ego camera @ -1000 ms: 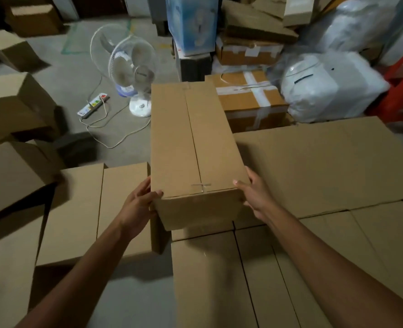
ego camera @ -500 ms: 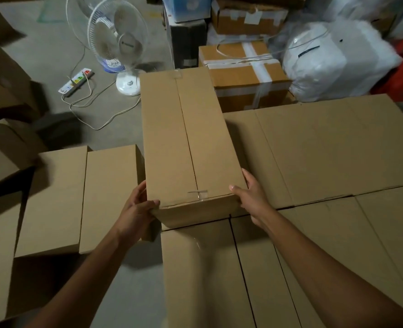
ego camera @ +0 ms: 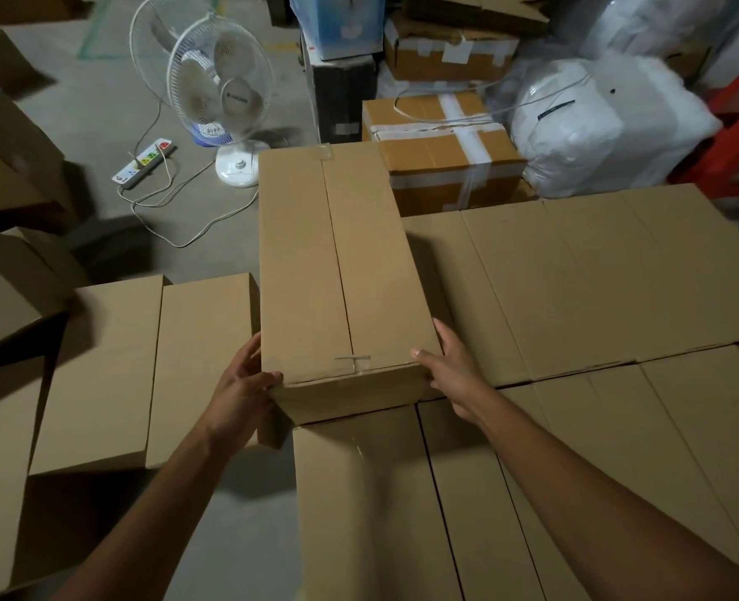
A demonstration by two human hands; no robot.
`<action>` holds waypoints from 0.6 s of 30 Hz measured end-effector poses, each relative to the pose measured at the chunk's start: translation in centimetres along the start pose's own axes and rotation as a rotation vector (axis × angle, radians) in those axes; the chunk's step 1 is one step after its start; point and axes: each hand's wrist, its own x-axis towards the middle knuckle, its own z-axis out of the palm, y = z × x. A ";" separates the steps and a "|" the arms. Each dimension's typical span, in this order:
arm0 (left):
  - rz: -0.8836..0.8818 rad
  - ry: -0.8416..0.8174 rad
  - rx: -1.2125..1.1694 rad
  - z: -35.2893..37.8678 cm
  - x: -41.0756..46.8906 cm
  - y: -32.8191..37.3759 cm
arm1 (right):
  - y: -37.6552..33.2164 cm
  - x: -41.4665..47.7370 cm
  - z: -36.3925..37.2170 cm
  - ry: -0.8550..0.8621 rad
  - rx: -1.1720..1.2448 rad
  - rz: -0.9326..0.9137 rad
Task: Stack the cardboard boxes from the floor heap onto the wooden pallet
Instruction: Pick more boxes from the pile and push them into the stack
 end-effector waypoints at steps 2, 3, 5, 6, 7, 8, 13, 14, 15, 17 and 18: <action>-0.007 0.002 0.007 -0.1 0.1 0.0 | 0.1 0.0 0.0 -0.008 -0.008 0.005; -0.014 0.002 0.005 -0.2 0.2 -0.1 | 0.2 0.0 0.0 -0.012 -0.012 0.009; -0.031 0.006 -0.002 -0.5 0.3 -0.5 | 0.5 -0.1 0.0 -0.017 -0.019 0.009; -0.035 0.009 -0.005 -0.5 0.3 -0.6 | 0.5 -0.1 0.1 -0.015 -0.019 0.010; -0.035 0.012 -0.006 -0.6 0.3 -0.6 | 0.6 0.0 0.1 -0.010 -0.016 0.014; -0.033 0.013 -0.002 -0.5 0.2 -0.6 | 0.6 0.0 0.1 -0.003 -0.011 0.021; -0.043 0.033 0.029 0.3 -0.3 0.4 | 0.2 -0.1 0.6 0.035 -0.022 0.051; -0.047 0.039 0.030 0.6 -0.5 0.7 | -0.1 -0.2 0.7 0.046 -0.023 0.063; -0.049 0.049 0.028 0.9 -0.7 1.2 | -0.4 -0.4 0.9 0.054 -0.021 0.077; -0.050 0.067 0.011 1.7 -1.5 2.3 | -1.1 -0.9 1.0 0.067 -0.027 0.096; -0.053 0.072 0.001 2.2 -1.9 3.0 | -1.6 -1.3 1.1 0.071 -0.039 0.101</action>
